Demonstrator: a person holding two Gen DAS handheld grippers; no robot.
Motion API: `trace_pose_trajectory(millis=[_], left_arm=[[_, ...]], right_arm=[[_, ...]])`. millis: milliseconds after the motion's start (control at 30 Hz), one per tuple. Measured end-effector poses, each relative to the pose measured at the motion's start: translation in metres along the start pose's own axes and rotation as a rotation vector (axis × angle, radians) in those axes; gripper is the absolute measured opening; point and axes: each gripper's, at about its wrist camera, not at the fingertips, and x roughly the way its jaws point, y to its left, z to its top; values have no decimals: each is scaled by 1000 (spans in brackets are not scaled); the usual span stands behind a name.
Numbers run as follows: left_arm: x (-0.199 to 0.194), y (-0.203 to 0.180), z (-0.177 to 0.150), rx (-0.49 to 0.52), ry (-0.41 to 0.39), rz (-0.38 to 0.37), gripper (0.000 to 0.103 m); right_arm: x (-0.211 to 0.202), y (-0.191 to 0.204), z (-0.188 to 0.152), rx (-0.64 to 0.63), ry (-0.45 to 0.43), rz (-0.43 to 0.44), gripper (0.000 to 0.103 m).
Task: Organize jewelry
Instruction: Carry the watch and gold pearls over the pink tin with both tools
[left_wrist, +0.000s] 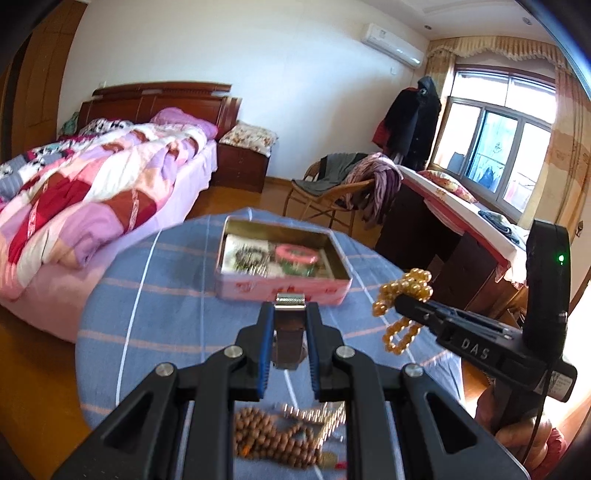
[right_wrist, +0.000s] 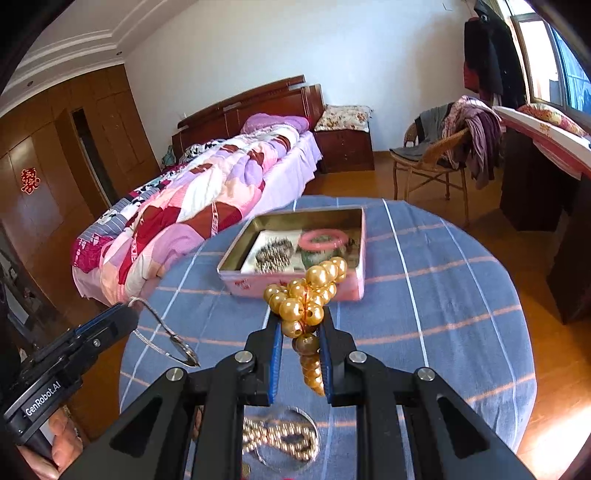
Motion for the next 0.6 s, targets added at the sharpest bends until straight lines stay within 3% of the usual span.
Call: trace_pose_trajectory(millis=[333,600], left_arm=[[24,-10,62,44,-118,-9,17],[87,-4,100,26,-141,-5,17]], right_arm=[[18,0,63,-24,-106,-2,18],[92,-15,105,6,-83,-27,18]])
